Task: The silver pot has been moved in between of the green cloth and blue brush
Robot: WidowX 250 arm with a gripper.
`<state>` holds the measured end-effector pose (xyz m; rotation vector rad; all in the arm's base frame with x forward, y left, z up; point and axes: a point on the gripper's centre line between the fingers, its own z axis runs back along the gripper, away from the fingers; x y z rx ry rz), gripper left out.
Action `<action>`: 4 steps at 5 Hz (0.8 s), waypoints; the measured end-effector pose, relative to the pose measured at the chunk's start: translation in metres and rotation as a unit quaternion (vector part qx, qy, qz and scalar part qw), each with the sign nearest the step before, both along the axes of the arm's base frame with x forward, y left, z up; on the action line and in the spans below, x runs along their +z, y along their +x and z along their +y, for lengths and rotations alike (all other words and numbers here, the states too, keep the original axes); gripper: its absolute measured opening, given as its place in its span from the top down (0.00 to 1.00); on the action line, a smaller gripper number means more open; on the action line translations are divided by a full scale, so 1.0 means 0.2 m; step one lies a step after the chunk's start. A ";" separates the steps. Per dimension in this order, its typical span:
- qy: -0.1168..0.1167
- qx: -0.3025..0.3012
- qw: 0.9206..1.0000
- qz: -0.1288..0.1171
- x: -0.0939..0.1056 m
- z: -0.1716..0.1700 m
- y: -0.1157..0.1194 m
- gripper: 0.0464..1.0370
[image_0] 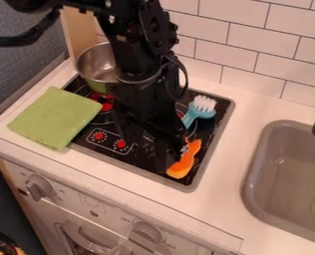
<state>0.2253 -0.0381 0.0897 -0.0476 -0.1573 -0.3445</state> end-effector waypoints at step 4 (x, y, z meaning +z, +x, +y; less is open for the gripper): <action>0.012 0.082 0.996 -0.028 0.09 0.23 0.46 0.04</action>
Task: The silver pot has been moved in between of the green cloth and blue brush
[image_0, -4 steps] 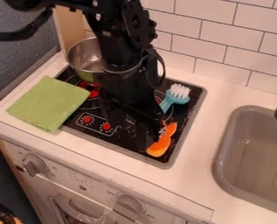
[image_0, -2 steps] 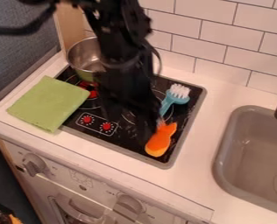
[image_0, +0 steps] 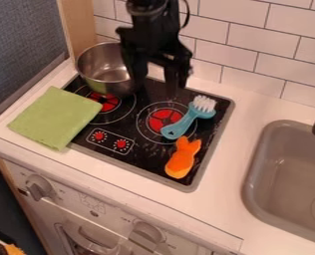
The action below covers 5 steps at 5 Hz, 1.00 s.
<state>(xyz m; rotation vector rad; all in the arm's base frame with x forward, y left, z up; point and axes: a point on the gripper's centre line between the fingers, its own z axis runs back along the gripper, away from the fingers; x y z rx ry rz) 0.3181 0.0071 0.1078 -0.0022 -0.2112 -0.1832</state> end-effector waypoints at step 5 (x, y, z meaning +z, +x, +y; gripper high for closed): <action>0.035 0.087 0.994 0.047 -0.22 0.43 0.19 0.04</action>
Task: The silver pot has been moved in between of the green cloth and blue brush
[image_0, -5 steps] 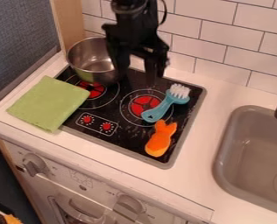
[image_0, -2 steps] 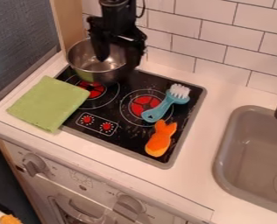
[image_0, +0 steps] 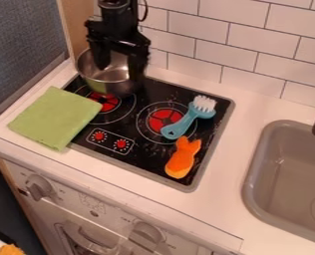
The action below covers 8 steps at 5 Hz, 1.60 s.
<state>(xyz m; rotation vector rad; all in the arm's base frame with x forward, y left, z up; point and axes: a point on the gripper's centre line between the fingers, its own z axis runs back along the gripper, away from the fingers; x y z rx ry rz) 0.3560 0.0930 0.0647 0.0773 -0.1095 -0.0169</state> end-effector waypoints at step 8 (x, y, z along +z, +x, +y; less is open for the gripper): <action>-0.008 -0.025 0.997 -0.072 0.32 -0.02 0.00 0.98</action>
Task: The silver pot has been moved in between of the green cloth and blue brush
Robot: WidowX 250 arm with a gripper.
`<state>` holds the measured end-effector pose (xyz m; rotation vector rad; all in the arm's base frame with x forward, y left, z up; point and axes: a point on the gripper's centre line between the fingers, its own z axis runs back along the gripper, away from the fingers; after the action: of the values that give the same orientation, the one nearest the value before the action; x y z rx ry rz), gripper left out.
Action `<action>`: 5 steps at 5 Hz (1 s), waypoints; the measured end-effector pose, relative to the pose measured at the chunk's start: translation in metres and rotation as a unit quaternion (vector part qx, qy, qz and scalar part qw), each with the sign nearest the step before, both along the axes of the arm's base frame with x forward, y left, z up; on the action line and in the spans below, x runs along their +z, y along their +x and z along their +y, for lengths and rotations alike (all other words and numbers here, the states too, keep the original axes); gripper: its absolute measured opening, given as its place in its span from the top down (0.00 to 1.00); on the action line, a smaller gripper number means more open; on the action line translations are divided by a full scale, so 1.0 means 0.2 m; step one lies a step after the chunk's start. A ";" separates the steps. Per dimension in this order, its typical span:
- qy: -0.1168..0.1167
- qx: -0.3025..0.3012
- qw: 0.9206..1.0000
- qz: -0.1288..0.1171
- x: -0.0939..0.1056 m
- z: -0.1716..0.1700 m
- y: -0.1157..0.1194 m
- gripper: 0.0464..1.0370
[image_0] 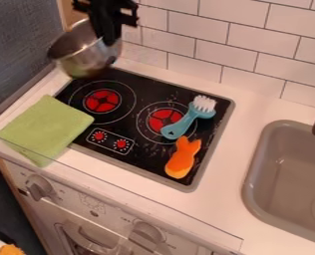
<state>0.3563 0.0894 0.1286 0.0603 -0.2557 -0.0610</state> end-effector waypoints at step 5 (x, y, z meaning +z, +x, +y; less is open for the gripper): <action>0.016 -0.100 0.990 0.095 -0.35 -0.52 -0.41 0.95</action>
<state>0.2741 -0.0146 0.0594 0.0600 -0.0691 -0.2698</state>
